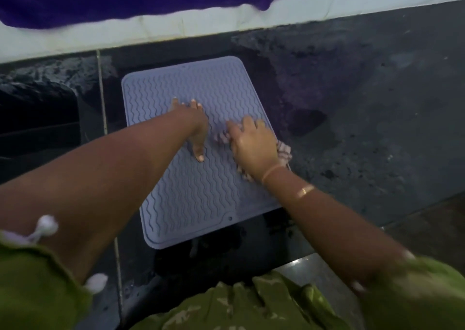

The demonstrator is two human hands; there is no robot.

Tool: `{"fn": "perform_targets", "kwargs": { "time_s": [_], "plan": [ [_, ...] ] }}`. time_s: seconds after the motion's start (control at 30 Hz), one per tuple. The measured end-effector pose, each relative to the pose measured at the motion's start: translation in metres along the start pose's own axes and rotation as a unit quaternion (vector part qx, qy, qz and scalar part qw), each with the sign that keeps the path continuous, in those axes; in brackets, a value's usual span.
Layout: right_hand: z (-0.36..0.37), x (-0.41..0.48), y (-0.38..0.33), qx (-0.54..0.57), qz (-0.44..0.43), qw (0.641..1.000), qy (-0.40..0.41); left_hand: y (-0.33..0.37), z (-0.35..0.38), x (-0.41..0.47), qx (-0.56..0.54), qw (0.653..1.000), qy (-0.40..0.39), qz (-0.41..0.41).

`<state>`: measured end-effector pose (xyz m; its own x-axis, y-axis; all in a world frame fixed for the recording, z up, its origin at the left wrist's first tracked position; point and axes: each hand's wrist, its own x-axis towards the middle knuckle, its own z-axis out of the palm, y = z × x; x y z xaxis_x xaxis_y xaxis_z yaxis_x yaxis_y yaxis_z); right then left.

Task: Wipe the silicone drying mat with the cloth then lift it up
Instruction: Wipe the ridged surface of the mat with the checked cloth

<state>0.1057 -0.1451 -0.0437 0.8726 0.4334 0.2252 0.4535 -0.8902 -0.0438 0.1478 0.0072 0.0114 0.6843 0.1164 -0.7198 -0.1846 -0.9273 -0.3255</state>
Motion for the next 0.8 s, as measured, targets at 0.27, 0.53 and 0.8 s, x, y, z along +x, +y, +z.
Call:
{"fn": "perform_targets", "kwargs": {
  "time_s": [0.27, 0.53, 0.8],
  "plan": [
    [-0.009, -0.002, 0.013, 0.179, -0.045, 0.979, -0.088, -0.001, -0.001, 0.003, -0.019, 1.000, -0.008, -0.003],
    [-0.055, -0.092, 0.022, 0.267, -0.116, 0.927, -0.235, -0.005, 0.003, 0.003, -0.052, 0.999, -0.004, 0.005],
    [-0.072, -0.061, 0.053, 0.270, -0.033, 0.912, -0.307, -0.008, 0.010, 0.001, -0.059, 0.998, 0.024, 0.012]
  ]
}}
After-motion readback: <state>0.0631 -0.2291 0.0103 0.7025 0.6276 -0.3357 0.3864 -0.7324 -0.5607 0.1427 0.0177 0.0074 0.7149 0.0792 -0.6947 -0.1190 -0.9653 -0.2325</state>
